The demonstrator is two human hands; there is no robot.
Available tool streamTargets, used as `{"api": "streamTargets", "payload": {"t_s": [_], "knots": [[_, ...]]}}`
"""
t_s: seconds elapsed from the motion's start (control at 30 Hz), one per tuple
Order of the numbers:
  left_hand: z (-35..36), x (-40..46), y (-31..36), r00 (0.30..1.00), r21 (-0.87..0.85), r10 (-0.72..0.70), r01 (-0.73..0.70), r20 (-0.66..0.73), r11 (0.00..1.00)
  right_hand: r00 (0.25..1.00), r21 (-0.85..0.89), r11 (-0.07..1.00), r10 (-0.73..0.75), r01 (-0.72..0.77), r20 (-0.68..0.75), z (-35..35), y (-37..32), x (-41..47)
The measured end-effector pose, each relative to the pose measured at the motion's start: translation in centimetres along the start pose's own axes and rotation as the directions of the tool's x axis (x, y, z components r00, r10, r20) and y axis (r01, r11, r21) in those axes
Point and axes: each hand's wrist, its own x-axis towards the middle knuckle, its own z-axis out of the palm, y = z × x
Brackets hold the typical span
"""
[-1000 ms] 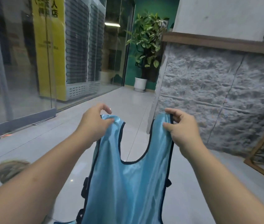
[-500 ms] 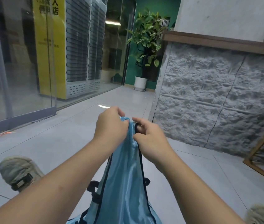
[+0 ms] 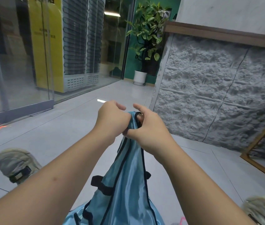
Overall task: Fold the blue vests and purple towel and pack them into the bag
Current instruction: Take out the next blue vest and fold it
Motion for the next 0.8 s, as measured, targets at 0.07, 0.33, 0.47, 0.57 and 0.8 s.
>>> {"api": "streamTargets", "payload": {"t_s": [0.07,0.33,0.47,0.57,0.8], "knots": [[-0.1,-0.2,0.3,0.995,-0.133,-0.049,0.06,0.082,0.989,0.999,-0.007,1.0,0.013,-0.013,-0.039,0.2,0.1,0.0],[-1.7,-2.4,3.2,0.938,-0.111,-0.074,0.118,0.338,0.987,0.985,0.063,0.997,-0.022,0.033,-0.17,0.7,0.7,-0.4],[-2.2,-2.8,3.3,0.916,-0.117,-0.034,0.088,0.401,0.989,0.972,0.199,0.979,0.008,0.04,-0.234,0.1,1.3,-0.3],[-2.0,-2.8,2.7,0.896,-0.213,0.008,0.097,0.444,0.972,0.958,0.356,0.935,0.114,-0.013,-0.264,-1.0,1.7,0.0],[-0.8,-0.5,-5.0,0.919,0.067,0.001,-0.03,0.395,0.997,0.975,0.72,0.691,0.191,-0.054,-0.11,-3.7,2.8,0.5]]}}
